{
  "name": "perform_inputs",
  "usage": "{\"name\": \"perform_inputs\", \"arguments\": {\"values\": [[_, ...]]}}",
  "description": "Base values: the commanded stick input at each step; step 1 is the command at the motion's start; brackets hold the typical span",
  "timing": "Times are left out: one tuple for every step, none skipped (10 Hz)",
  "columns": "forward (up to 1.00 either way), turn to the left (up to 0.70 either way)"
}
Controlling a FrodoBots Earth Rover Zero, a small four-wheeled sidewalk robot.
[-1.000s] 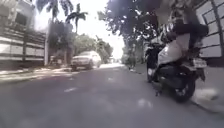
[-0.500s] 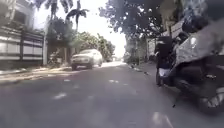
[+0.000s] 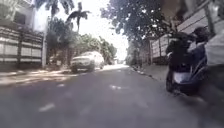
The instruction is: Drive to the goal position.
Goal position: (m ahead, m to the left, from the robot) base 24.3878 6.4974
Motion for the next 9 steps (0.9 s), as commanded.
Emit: {"name": "perform_inputs", "arguments": {"values": [[1.0,0.0],[1.0,0.0],[1.0,0.0],[1.0,-0.38],[1.0,-0.4],[1.0,-0.4],[1.0,-0.4],[1.0,-0.25],[1.0,-0.03]]}}
